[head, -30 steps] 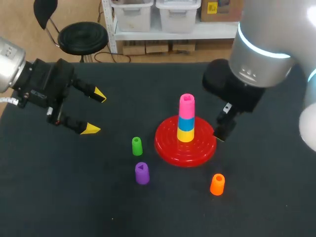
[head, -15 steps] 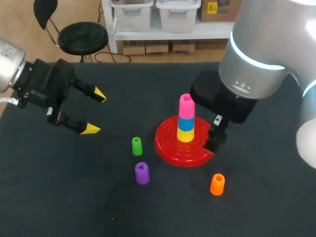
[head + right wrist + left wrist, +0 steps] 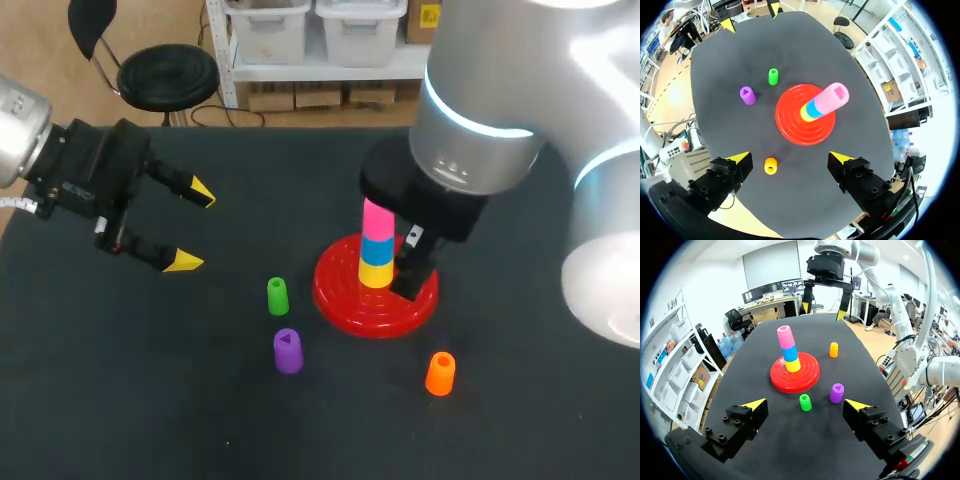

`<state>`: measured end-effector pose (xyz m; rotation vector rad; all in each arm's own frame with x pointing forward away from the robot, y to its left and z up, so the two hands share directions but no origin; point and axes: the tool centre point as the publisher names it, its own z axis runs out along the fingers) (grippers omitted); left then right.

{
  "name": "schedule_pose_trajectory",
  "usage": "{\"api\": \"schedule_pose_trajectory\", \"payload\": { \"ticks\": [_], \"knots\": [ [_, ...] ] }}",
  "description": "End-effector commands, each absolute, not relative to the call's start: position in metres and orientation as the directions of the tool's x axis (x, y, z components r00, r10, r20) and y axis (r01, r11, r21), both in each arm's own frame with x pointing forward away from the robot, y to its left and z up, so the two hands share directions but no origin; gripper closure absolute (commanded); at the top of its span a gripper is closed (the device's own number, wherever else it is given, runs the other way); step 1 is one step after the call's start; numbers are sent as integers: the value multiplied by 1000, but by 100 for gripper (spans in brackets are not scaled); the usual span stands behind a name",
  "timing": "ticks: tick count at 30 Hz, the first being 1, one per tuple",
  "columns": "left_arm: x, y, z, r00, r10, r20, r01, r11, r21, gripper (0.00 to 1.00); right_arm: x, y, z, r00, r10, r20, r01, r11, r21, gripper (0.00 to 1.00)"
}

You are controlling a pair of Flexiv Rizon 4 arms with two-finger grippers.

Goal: Pick up and stack the cylinders on the red base in this order: pink,purple,orange,green

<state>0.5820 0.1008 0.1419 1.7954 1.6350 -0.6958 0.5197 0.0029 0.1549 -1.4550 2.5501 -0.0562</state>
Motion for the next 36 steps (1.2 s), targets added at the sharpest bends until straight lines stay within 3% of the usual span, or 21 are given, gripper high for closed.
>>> {"api": "schedule_pose_trajectory", "payload": {
  "ticks": [1, 5, 21, 36],
  "knots": [
    [582, 101, 141, 103, 675, -731, 994, -56, 89, 0, 518, 1, 154, -493, -854, -166, -846, 515, -138, 0],
    [582, 101, 141, 103, 675, -731, 994, -56, 89, 0, 519, 1, 153, -491, -857, -159, -846, 512, -147, 0],
    [582, 101, 141, 103, 675, -731, 994, -56, 89, 0, 488, 88, 121, -273, -951, -148, -958, 283, -48, 0],
    [582, 101, 141, 103, 675, -731, 994, -56, 89, 0, 476, 120, 95, -217, -973, -81, -974, 221, -41, 0]
  ]
}}
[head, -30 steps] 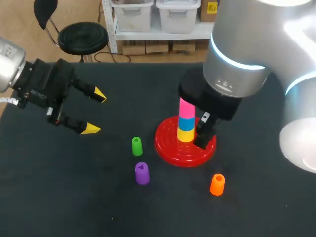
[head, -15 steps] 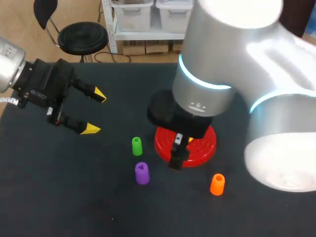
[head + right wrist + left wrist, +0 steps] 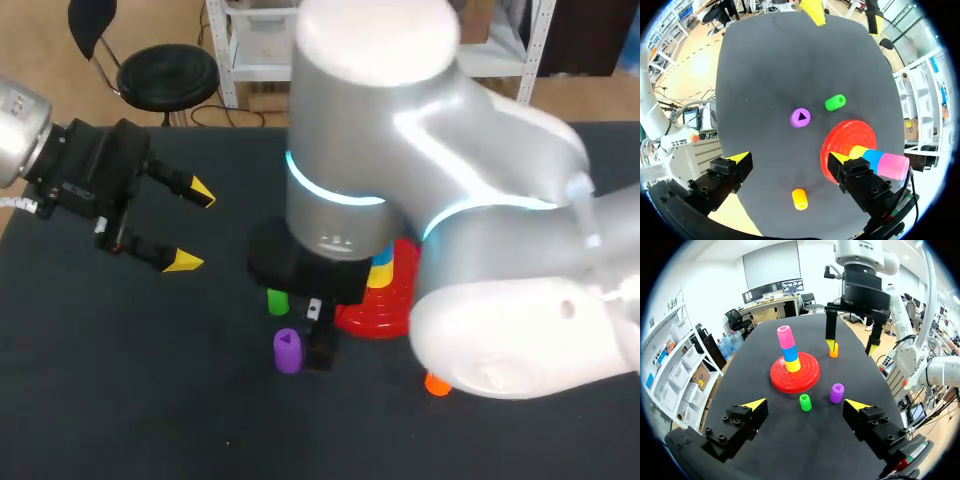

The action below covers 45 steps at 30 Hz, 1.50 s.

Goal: Pick up and stack the cylinders on the red base in this order: pink,purple,orange,green

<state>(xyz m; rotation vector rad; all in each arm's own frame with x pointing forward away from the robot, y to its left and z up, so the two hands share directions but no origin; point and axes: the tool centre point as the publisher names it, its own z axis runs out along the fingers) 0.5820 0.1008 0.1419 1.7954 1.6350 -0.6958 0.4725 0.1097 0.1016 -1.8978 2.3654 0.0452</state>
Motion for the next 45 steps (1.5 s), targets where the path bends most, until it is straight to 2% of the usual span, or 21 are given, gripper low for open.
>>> {"api": "schedule_pose_trajectory", "payload": {
  "ticks": [1, 45],
  "knots": [
    [582, 101, 141, 103, 675, -731, 994, -56, 89, 0, 476, 121, 93, -219, -973, -75, -974, 223, -43, 0],
    [582, 101, 141, 103, 675, -731, 994, -56, 89, 0, 492, 150, 40, -224, -972, -71, -974, 222, 38, 0]
  ]
}}
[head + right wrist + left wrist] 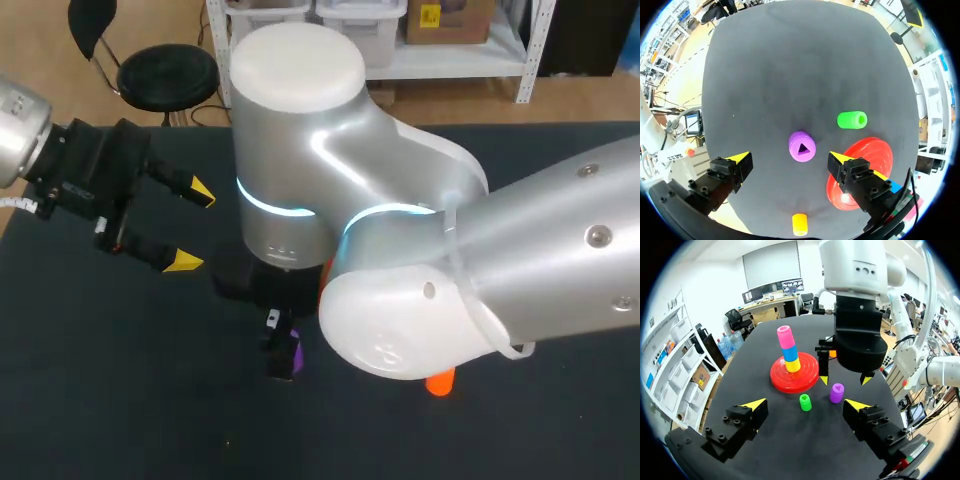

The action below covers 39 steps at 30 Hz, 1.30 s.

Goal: Pick up and stack the cylinders on the red base in this order: pink,purple,orange,green

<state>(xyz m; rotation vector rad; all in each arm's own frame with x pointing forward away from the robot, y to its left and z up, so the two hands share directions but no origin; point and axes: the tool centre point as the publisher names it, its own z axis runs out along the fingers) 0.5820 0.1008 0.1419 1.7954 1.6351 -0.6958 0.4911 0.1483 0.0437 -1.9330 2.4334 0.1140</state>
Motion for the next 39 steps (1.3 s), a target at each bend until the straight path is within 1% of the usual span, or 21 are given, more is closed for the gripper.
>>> {"api": "schedule_pose_trajectory", "payload": {
  "ticks": [1, 39],
  "knots": [
    [582, 101, 141, 103, 675, -731, 994, -56, 89, 0, 493, 150, 39, -222, -973, -69, -975, 220, 38, 0],
    [582, 101, 141, 103, 675, -731, 994, -56, 89, 0, 505, 158, 23, -217, -975, -39, -976, 215, 40, 0]
  ]
}}
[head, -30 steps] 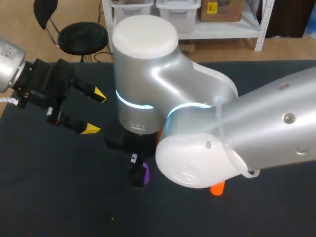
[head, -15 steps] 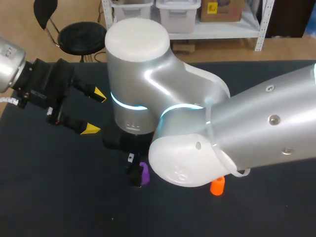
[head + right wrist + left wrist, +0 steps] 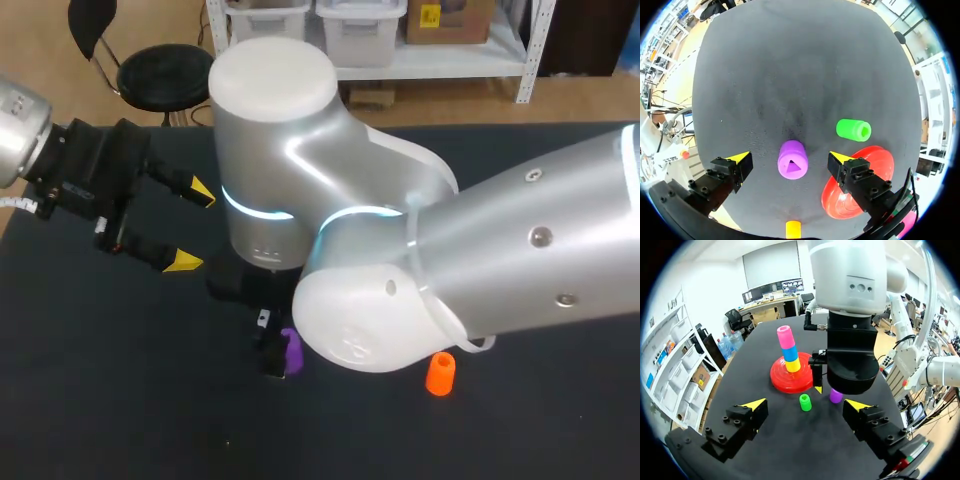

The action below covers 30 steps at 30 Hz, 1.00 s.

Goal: Pick up and stack the cylinders on the red base in this order: pink,purple,orange,green

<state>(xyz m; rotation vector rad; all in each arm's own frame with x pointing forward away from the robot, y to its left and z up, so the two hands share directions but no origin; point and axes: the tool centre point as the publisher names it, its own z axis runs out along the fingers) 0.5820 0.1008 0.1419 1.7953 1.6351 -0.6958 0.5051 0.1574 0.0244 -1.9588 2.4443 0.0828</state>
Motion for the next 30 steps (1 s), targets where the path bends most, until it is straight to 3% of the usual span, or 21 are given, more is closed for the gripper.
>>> {"api": "schedule_pose_trajectory", "payload": {
  "ticks": [1, 3, 4, 7, 30],
  "knots": [
    [582, 101, 141, 103, 675, -731, 994, -56, 89, 0, 505, 158, 22, -216, -976, -38, -976, 215, 41, 0],
    [582, 101, 141, 103, 675, -731, 994, -56, 89, 0, 504, 158, 21, -213, -977, -33, -976, 211, 45, 0],
    [582, 101, 141, 103, 675, -731, 994, -56, 89, 0, 504, 158, 20, -212, -977, -31, -977, 211, 45, 40],
    [582, 101, 141, 103, 675, -731, 994, -56, 89, 0, 503, 157, 20, -215, -976, -27, -976, 214, 43, 100],
    [582, 101, 141, 103, 675, -731, 994, -56, 89, 0, 502, 154, 22, -232, -972, -35, -972, 230, 43, 100]
  ]
}}
